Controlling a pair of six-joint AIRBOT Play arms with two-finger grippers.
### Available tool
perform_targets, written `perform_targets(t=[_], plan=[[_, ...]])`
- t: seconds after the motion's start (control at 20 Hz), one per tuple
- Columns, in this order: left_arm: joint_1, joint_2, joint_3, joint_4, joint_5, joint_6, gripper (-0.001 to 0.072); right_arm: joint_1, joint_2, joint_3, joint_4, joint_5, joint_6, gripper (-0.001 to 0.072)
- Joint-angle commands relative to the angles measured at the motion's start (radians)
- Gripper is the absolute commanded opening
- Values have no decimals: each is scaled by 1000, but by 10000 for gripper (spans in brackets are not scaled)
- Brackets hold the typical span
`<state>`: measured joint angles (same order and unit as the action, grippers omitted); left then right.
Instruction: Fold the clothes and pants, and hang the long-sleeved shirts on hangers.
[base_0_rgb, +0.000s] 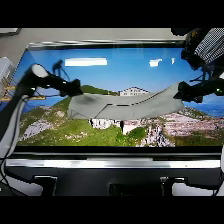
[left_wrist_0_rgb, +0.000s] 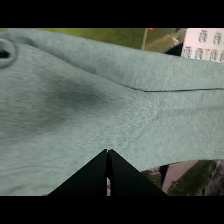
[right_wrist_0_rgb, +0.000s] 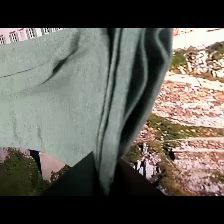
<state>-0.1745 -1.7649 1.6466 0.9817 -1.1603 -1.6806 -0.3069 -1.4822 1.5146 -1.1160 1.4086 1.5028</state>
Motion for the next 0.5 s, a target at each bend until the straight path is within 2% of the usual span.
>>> perform_targets(t=[0.0,0.15,0.3,0.45], plan=[[-162,-121,-24,-228,159,-7,16,0,89,5,-75,10,57,32],[-281,-207,8,-369,249,-7,15,0,104,56,-72,19,87,32],[-371,-303,117,-433,272,-8,15,0,108,123,-48,39,91,32],[-441,-413,263,-437,272,-87,15,0,111,145,-20,46,103,32]])
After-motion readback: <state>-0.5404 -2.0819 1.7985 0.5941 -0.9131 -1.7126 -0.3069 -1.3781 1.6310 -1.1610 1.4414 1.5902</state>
